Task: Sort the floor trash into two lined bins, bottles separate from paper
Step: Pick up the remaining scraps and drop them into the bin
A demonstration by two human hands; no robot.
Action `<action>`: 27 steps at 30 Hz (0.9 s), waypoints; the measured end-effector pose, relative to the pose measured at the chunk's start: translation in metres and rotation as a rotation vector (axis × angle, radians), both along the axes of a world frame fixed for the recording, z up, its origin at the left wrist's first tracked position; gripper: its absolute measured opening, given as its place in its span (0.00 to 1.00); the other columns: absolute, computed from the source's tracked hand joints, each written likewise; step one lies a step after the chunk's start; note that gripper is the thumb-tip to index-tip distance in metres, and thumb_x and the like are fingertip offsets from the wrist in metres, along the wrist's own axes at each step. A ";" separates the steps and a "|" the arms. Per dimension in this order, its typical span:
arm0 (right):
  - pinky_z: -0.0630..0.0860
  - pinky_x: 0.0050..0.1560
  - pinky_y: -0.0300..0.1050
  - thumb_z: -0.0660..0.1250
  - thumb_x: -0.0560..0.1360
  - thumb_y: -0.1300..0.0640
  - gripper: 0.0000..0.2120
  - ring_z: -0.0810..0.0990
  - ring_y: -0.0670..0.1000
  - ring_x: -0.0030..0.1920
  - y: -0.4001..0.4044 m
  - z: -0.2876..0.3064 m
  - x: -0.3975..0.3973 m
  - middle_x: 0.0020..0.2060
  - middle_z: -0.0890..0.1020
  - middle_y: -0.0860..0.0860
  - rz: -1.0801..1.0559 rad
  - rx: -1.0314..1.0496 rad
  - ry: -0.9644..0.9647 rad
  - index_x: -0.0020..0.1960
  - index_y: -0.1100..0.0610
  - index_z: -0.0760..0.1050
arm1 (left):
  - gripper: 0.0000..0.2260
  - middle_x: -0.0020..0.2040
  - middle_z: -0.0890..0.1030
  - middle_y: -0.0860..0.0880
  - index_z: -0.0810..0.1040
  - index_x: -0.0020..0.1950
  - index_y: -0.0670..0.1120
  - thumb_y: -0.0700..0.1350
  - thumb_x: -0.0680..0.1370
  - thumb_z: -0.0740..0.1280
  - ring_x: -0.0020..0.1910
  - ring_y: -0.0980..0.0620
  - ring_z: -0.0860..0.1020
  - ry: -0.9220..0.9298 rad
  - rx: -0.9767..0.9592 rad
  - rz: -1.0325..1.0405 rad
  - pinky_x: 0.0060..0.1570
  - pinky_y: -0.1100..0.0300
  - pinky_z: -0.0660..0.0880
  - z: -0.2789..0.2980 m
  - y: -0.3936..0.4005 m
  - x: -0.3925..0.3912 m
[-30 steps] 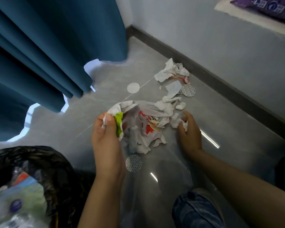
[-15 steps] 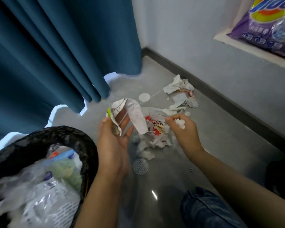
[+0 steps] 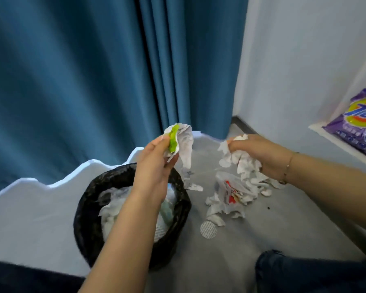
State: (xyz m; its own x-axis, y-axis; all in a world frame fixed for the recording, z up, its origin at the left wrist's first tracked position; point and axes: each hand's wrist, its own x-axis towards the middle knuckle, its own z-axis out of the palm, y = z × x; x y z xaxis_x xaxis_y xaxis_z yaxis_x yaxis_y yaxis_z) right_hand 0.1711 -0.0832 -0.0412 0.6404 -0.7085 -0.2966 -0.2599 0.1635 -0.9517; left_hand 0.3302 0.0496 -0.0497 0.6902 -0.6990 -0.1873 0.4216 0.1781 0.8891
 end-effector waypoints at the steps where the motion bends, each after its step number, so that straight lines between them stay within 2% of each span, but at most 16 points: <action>1: 0.74 0.29 0.35 0.65 0.73 0.64 0.04 0.78 0.46 0.31 0.011 0.013 0.008 0.31 0.80 0.50 0.056 -0.028 0.015 0.46 0.59 0.78 | 0.12 0.51 0.81 0.47 0.76 0.62 0.40 0.42 0.80 0.63 0.52 0.51 0.78 -0.016 0.002 0.010 0.58 0.56 0.76 0.007 0.008 0.005; 5: 0.75 0.32 0.43 0.66 0.72 0.66 0.05 0.74 0.56 0.34 0.049 0.049 0.037 0.31 0.78 0.55 0.220 -0.067 0.106 0.43 0.58 0.78 | 0.04 0.44 0.80 0.49 0.78 0.49 0.45 0.43 0.79 0.64 0.44 0.53 0.77 -0.099 0.024 0.105 0.53 0.59 0.76 0.036 0.031 0.023; 7: 0.75 0.38 0.46 0.66 0.71 0.66 0.05 0.75 0.56 0.37 0.065 0.061 0.057 0.35 0.78 0.57 0.245 -0.120 0.098 0.41 0.59 0.80 | 0.03 0.41 0.79 0.50 0.77 0.47 0.45 0.43 0.78 0.65 0.40 0.55 0.76 -0.211 0.072 0.128 0.48 0.60 0.77 0.049 0.034 0.034; 10: 0.75 0.43 0.45 0.70 0.70 0.63 0.05 0.78 0.52 0.39 0.088 0.063 0.086 0.38 0.80 0.55 0.258 -0.121 0.030 0.47 0.60 0.80 | 0.04 0.41 0.78 0.49 0.76 0.48 0.43 0.43 0.77 0.66 0.40 0.54 0.76 -0.417 0.197 0.048 0.38 0.65 0.76 0.055 0.045 0.052; 12: 0.77 0.45 0.47 0.72 0.68 0.62 0.06 0.80 0.52 0.40 0.095 0.053 0.100 0.38 0.82 0.54 0.228 -0.098 0.042 0.45 0.59 0.80 | 0.03 0.40 0.78 0.49 0.76 0.45 0.44 0.43 0.77 0.66 0.40 0.52 0.76 -0.541 0.299 -0.005 0.40 0.63 0.77 0.052 0.061 0.066; 14: 0.77 0.47 0.51 0.73 0.64 0.60 0.11 0.80 0.54 0.41 0.096 0.037 0.109 0.40 0.81 0.56 0.180 -0.068 0.116 0.46 0.60 0.80 | 0.03 0.39 0.78 0.49 0.76 0.44 0.44 0.42 0.77 0.67 0.36 0.54 0.76 -0.654 0.416 -0.130 0.39 0.65 0.76 0.046 0.086 0.079; 17: 0.74 0.41 0.48 0.71 0.60 0.56 0.14 0.77 0.57 0.41 0.098 0.013 0.114 0.42 0.78 0.58 0.111 -0.015 0.230 0.45 0.59 0.77 | 0.03 0.36 0.79 0.50 0.79 0.47 0.42 0.41 0.76 0.69 0.32 0.59 0.76 -0.782 0.595 -0.362 0.32 0.72 0.73 0.034 0.123 0.098; 20: 0.71 0.41 0.47 0.70 0.60 0.55 0.17 0.76 0.57 0.40 0.109 -0.004 0.117 0.40 0.78 0.59 0.099 0.047 0.285 0.46 0.61 0.77 | 0.01 0.35 0.79 0.51 0.80 0.43 0.45 0.41 0.75 0.70 0.29 0.63 0.76 -0.886 0.692 -0.431 0.33 0.72 0.73 0.026 0.144 0.118; 22: 0.68 0.37 0.45 0.69 0.66 0.56 0.10 0.74 0.56 0.35 0.115 -0.017 0.119 0.37 0.76 0.59 0.071 0.090 0.297 0.43 0.61 0.75 | 0.03 0.36 0.80 0.52 0.80 0.42 0.47 0.41 0.74 0.71 0.30 0.63 0.76 -0.958 0.732 -0.434 0.32 0.72 0.73 0.027 0.145 0.128; 24: 0.66 0.29 0.39 0.66 0.72 0.57 0.06 0.73 0.54 0.30 0.116 -0.029 0.123 0.41 0.77 0.60 0.034 0.094 0.329 0.44 0.60 0.73 | 0.02 0.38 0.80 0.52 0.81 0.43 0.49 0.42 0.74 0.71 0.34 0.61 0.76 -1.030 0.756 -0.408 0.35 0.71 0.73 0.035 0.143 0.138; 26: 0.65 0.22 0.36 0.65 0.73 0.56 0.10 0.74 0.51 0.22 0.113 -0.040 0.129 0.49 0.78 0.63 0.005 0.055 0.372 0.50 0.61 0.72 | 0.01 0.40 0.81 0.52 0.81 0.44 0.48 0.43 0.74 0.70 0.35 0.60 0.76 -1.053 0.760 -0.392 0.36 0.70 0.72 0.042 0.140 0.147; 27: 0.66 0.23 0.36 0.66 0.74 0.55 0.12 0.75 0.51 0.23 0.112 -0.043 0.131 0.50 0.78 0.63 0.007 0.043 0.380 0.53 0.62 0.72 | 0.01 0.40 0.81 0.51 0.82 0.45 0.47 0.43 0.74 0.70 0.35 0.59 0.76 -1.047 0.764 -0.403 0.35 0.69 0.72 0.043 0.140 0.151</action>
State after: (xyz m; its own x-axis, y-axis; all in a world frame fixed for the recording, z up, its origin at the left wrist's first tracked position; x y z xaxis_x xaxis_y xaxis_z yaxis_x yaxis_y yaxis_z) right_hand 0.3024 0.0288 -0.0841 0.4836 -0.6862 -0.5434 -0.5945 0.1980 -0.7793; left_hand 0.4813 0.1896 -0.0066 0.5211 -0.8429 -0.1342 -0.6019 -0.4743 0.6424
